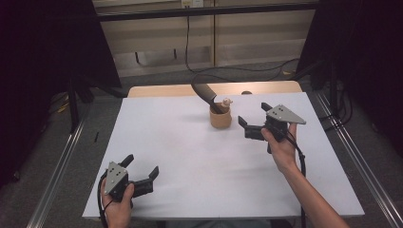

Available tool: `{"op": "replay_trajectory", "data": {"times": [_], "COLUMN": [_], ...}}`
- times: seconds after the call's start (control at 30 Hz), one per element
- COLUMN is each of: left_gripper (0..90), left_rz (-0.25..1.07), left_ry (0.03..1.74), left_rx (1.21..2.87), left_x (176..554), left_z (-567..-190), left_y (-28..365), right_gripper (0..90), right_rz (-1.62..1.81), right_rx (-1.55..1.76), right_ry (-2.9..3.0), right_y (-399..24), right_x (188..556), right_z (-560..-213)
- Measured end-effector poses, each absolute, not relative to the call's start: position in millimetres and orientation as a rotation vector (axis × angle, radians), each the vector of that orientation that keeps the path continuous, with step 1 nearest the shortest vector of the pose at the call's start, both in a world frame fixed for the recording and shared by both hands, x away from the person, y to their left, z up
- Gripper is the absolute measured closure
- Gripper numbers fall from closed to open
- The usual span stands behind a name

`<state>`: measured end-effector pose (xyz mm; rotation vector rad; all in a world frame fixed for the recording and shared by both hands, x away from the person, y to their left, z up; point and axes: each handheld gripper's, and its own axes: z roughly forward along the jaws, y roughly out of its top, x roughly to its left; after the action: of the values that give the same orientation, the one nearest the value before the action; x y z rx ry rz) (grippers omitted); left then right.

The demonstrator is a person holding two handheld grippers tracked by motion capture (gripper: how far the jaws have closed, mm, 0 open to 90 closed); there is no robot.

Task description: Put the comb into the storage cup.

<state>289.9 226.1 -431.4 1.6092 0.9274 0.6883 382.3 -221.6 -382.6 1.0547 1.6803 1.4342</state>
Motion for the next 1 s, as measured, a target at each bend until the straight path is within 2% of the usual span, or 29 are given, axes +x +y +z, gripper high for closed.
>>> {"op": "replay_trajectory", "data": {"times": [1.0], "left_gripper": [1.8], "left_rz": [0.736], "left_ry": [0.923], "left_rx": [1.577], "left_x": [286], "left_z": [-428], "left_y": [230], "right_gripper": [1.5], "right_rz": [1.371], "right_rx": [1.089], "right_ry": [1.632], "right_y": [-254], "right_x": [331], "right_z": [-399]}}
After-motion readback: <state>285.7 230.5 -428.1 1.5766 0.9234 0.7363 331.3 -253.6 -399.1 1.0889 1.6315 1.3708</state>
